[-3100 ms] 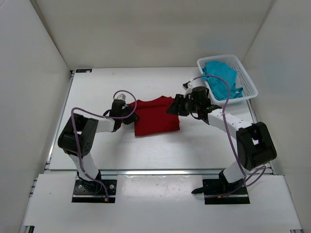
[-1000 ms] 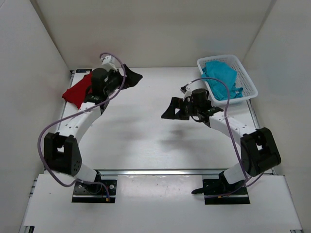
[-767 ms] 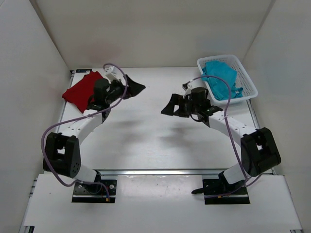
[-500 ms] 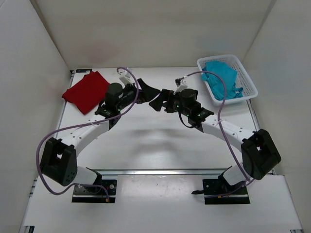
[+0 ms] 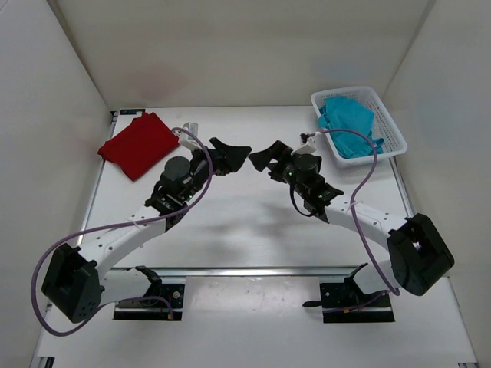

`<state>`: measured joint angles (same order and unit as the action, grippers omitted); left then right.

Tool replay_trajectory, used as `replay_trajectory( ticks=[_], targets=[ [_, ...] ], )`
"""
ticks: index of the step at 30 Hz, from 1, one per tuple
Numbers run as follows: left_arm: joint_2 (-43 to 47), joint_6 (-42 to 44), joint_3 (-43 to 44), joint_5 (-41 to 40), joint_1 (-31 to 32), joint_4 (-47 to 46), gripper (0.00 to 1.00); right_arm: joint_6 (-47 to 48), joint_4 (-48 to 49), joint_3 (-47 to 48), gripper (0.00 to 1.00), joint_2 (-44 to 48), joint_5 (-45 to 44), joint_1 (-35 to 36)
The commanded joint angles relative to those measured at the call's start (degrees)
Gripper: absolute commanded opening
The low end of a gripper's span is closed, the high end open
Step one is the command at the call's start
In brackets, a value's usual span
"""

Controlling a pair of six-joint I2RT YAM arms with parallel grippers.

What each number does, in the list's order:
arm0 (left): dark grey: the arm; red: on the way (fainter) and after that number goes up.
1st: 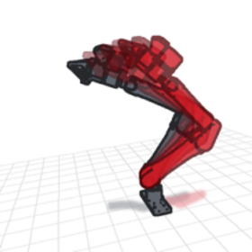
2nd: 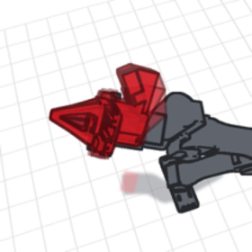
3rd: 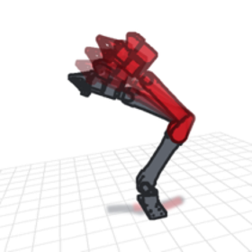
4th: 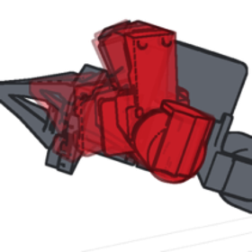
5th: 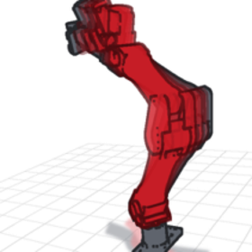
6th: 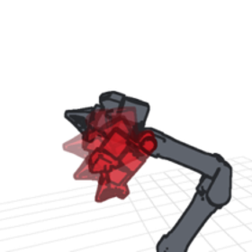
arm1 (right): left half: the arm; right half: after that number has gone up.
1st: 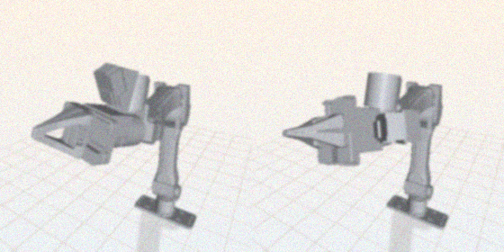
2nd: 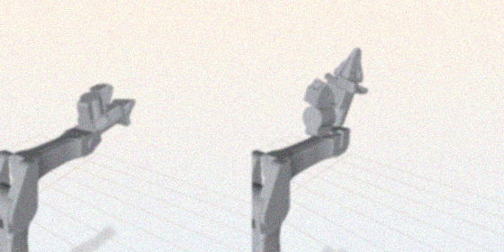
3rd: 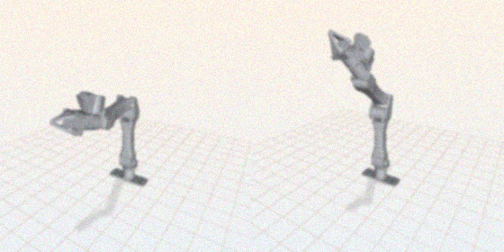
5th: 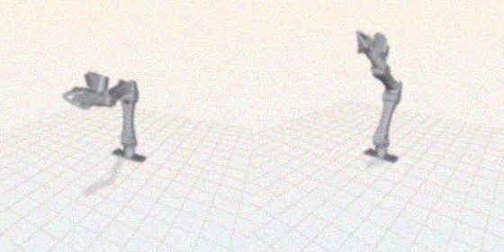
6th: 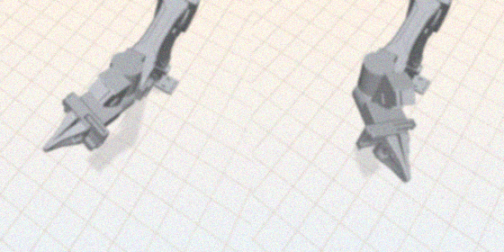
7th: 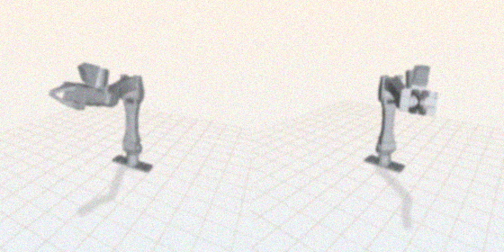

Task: Fold and stack the t-shirts
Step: Grab crumpled tshirt from bin with the right arm

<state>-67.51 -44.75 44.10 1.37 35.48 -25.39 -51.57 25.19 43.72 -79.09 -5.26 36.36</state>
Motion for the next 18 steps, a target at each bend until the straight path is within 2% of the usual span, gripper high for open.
replay_trajectory(
  ticks=[1,3,5,7,9,11,14,16,17,18],
  targets=[
    [3.17,4.49,1.79,-11.72,5.81,0.34,0.99,-3.26,4.22,1.91,0.99,1.3,-0.3,-2.07],
    [3.87,4.76,-0.75,-5.61,3.55,-6.48,0.99,-3.81,10.04,-1.71,1.0,2.01,-0.45,-0.95],
    [2.82,4.41,-0.94,4.91,-1.18,-9.05,0.99,-1.7,6.3,1.95,1.0,0.09,-3.08,0.28],
    [0.89,4.58,1.51,9.43,-3.57,-8.11,0.98,-2.3,8.54,2.77,0.99,-1.76,-0.73,-0.23],
    [0.09,9.05,3.62,16.62,-3.75,-7.65,0.98,-2.74,12.5,2.85,1.0,-3.87,4.79,-1.11],
    [1.14,8.73,3.63,16.82,-3.93,-6.26,0.99,-1.7,12.0,4.34,0.99,-5.45,12.07,-3.3],
    [6.14,2.94,-1.97,14.72,-8.13,-6.34,0.99,3.83,0.79,8.03,0.99,-5.73,16.84,-7.17],
    [7.82,0.81,-5.41,18.12,-11.66,-6.87,0.99,12.59,-11.0,16.78,0.99,-6.68,16.51,-10.07],
    [7.91,-0.41,-6.47,19.45,-13.75,-6.35,0.99,15.07,-19.57,19.88,0.99,-8.69,16.68,-10.78],
    [7.05,0.01,-6.65,21.64,-14.73,-6.17,0.99,18.75,-28.88,27.04,0.99,-11.93,14.51,-11.04]
  ],
)
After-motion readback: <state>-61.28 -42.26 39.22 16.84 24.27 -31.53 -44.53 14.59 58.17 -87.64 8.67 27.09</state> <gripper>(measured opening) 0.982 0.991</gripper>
